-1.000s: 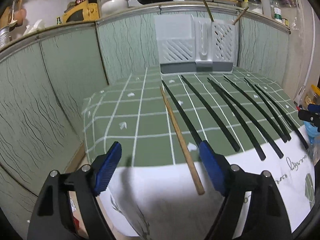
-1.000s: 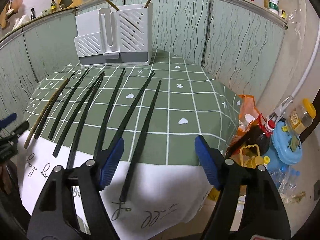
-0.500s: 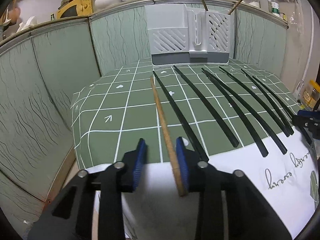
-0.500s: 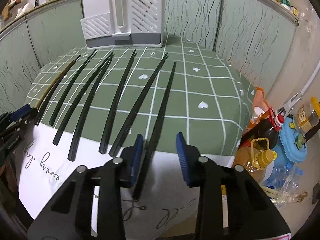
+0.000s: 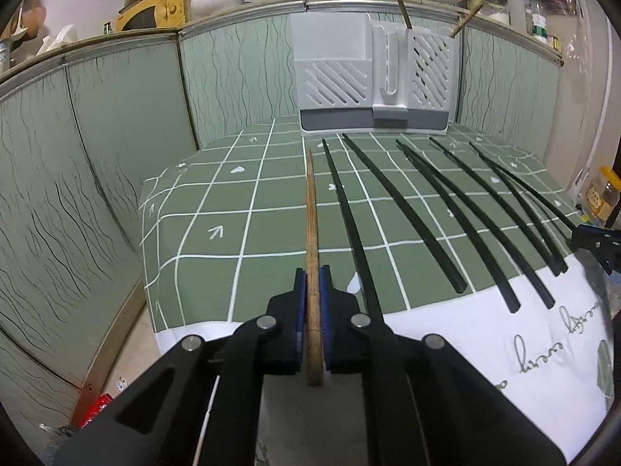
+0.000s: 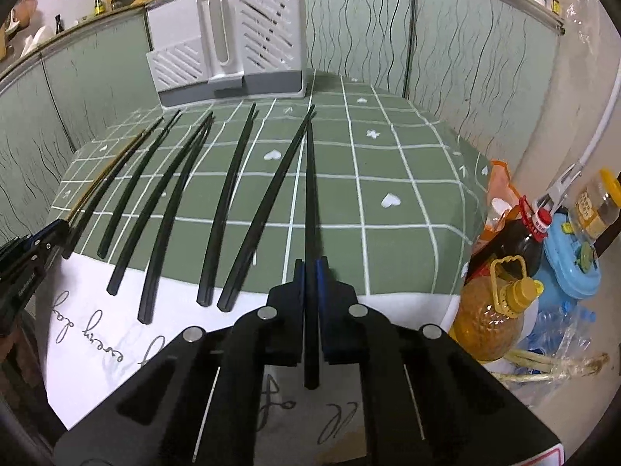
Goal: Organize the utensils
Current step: 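Grasp a wooden chopstick with the left tool while the right tool grasps a black chopstick, then lift both chopsticks and carry them above the white utensil holder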
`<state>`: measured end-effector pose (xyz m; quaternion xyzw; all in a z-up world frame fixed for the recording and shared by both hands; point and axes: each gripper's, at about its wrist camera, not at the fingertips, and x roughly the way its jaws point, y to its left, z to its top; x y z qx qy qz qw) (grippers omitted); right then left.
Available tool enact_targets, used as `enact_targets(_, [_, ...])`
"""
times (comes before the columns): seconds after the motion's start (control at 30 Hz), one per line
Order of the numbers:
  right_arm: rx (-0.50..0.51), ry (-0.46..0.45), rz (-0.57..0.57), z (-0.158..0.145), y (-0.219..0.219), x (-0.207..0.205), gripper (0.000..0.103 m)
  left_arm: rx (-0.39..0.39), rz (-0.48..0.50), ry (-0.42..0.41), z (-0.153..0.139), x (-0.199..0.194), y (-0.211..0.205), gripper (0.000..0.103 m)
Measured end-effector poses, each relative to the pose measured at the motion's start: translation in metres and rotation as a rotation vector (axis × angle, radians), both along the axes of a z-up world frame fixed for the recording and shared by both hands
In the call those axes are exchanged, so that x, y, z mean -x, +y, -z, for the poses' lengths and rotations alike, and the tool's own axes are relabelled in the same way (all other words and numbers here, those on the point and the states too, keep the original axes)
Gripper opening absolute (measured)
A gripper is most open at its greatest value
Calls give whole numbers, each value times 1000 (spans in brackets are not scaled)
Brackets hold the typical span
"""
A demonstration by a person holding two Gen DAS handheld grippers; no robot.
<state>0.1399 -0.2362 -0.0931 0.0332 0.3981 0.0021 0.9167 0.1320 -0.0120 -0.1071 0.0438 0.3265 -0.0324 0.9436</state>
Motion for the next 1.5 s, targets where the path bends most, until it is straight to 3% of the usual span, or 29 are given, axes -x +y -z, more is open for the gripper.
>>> enact_targets(0.9, [-44,-263,-11,-120,-23,25,6,95,68,-174,-111,20,16,7])
enact_targets(1.5, [-58,-314,-46,-160,-25,19,6,156,110,-201,-164,8,19,7])
